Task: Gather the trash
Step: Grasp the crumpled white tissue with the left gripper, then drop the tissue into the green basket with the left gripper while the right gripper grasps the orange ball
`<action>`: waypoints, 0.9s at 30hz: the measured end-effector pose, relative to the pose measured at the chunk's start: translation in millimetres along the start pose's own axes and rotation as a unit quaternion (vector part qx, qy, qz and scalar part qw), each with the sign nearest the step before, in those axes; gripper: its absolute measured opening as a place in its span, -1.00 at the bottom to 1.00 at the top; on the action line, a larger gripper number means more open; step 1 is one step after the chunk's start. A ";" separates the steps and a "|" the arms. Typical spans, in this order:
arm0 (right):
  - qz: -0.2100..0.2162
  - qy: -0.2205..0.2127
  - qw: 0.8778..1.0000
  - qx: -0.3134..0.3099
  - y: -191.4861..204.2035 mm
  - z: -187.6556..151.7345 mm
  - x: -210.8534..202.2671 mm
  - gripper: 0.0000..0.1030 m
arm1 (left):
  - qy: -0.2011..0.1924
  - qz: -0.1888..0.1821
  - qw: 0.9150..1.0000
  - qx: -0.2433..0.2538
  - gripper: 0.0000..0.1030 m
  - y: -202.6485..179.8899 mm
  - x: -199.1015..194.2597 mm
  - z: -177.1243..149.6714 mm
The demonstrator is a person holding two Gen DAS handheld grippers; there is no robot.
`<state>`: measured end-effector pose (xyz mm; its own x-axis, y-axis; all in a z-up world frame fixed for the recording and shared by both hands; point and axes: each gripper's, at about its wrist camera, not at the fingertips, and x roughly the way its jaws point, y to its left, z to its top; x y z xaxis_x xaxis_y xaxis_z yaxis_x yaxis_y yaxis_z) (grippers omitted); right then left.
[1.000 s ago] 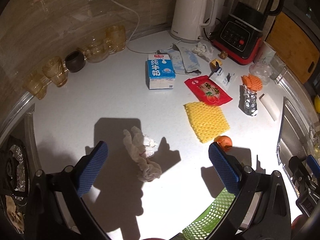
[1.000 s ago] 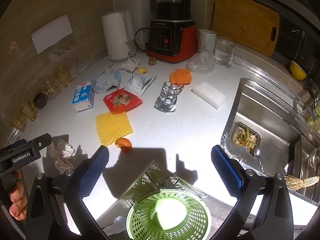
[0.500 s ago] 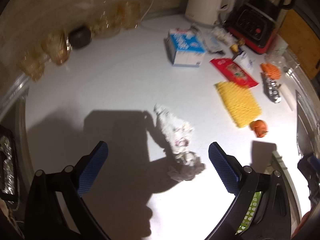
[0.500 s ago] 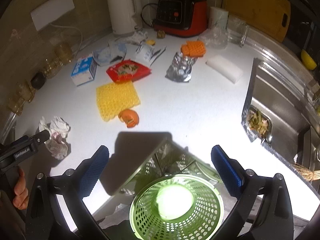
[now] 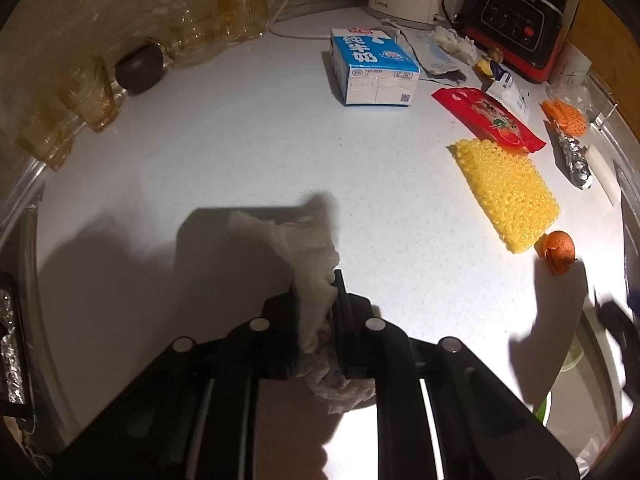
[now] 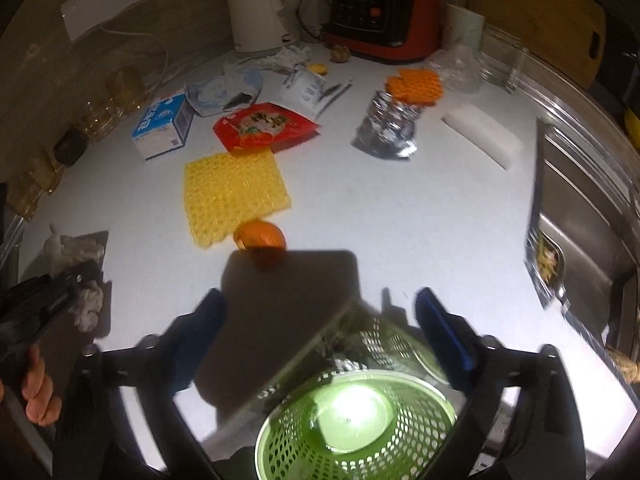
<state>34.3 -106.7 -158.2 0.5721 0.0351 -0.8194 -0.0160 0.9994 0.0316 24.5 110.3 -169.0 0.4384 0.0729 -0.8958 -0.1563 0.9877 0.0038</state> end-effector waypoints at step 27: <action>0.010 0.047 0.998 0.048 -97.1 -116.6 -67.6 -0.56 | 0.097 -0.303 0.899 0.302 0.07 -166.1 -83.0 -99.0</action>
<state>-98.5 -205.5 -172.6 0.4930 0.0589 -0.8680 0.0559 0.9935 0.0992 -73.5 -73.4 -139.2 0.1092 -0.4705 -0.8756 0.5929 0.7379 -0.3226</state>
